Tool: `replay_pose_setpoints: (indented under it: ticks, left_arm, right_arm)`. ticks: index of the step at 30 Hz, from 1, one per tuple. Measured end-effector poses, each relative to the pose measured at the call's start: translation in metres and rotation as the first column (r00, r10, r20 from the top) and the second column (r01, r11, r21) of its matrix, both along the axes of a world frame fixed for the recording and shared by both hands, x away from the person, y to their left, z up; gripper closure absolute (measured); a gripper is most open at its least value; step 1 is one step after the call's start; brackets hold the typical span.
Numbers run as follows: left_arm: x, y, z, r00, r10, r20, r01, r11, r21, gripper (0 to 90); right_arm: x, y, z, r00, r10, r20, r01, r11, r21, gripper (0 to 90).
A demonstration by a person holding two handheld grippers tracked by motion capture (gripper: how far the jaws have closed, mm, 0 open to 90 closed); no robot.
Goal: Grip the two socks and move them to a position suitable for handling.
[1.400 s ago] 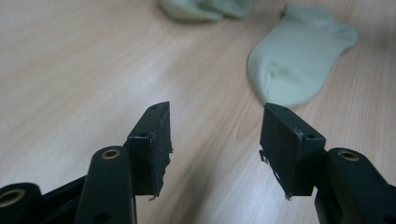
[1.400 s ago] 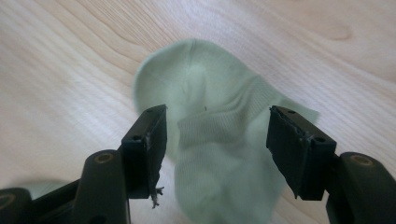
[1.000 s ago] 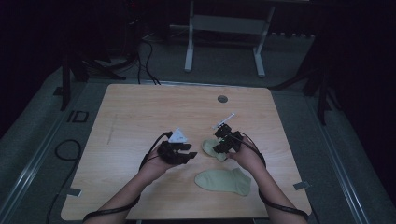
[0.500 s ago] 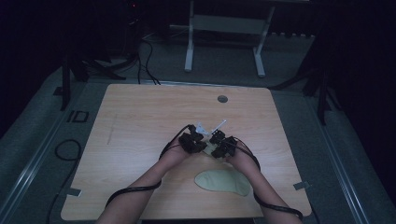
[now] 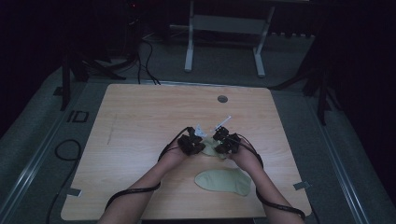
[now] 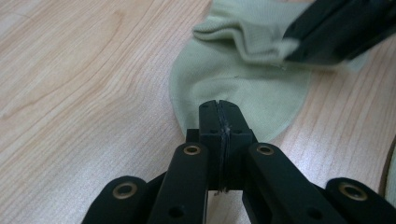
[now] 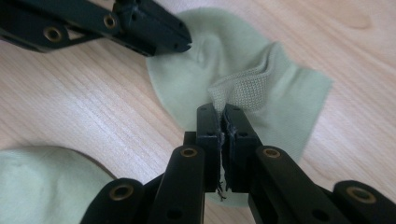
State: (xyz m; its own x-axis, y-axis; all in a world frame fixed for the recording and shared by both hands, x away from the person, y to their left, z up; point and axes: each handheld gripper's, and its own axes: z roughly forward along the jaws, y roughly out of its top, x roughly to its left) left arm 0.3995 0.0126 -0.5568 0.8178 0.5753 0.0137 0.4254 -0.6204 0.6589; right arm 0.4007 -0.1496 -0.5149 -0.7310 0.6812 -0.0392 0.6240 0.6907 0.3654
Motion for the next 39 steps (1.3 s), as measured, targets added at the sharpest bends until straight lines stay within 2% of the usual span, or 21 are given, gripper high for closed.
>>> replay_pose_setpoints:
  ticks: [7,12,17,22,28,30,33,35,37,39]
  left_arm:
    - [0.001,-0.001,0.001,0.9998,-0.020,0.001,0.020,0.9996,0.019,88.6]
    - [0.002,-0.001,0.002,0.9996,-0.028,0.002,0.028,0.9992,0.028,88.7]
    - [0.003,-0.002,0.002,0.9995,-0.032,0.006,0.032,0.9990,0.031,88.6]
    - [0.003,-0.004,0.003,0.9987,-0.046,0.022,0.044,0.9971,0.062,88.6]
    - [0.004,-0.004,0.003,0.9986,-0.049,0.019,0.048,0.9970,0.061,88.6]
    - [0.004,-0.004,0.003,0.9985,-0.052,0.017,0.051,0.9967,0.063,88.6]
    - [0.004,-0.004,0.003,0.9985,-0.053,0.018,0.051,0.9966,0.064,88.6]
    - [0.004,-0.004,0.003,0.9983,-0.054,0.020,0.053,0.9965,0.066,88.6]
    - [0.004,-0.004,0.004,0.9983,-0.055,0.023,0.053,0.9961,0.070,88.6]
    - [0.004,-0.005,0.004,0.9982,-0.055,0.023,0.054,0.9958,0.074,88.6]
  right_arm:
    - [0.002,-0.019,0.020,0.9983,-0.045,0.036,0.044,0.998,0.035,86.1]
    - [0.004,-0.038,0.026,0.9954,-0.087,0.040,0.085,0.995,0.053,86.1]
    - [0.005,-0.060,0.026,0.9895,-0.139,0.039,0.137,0.988,0.068,86.0]
    - [0.007,-0.077,0.023,0.9841,-0.175,0.028,0.173,0.983,0.066,86.0]
    - [0.008,-0.097,0.018,0.9757,-0.219,0.009,0.218,0.974,0.063,85.7]
    - [0.008,-0.103,0.016,0.9724,-0.233,0.006,0.232,0.971,0.063,82.0]
    - [0.008,-0.110,0.016,0.9659,-0.257,0.029,0.255,0.965,0.057,79.6]
    - [0.008,-0.111,0.017,0.9650,-0.261,0.030,0.258,0.964,0.062,79.6]
    - [0.010,-0.111,0.023,0.9628,-0.265,0.050,0.261,0.963,0.072,83.6]
    - [0.013,-0.108,0.026,0.9651,-0.256,0.056,0.252,0.965,0.070,85.9]
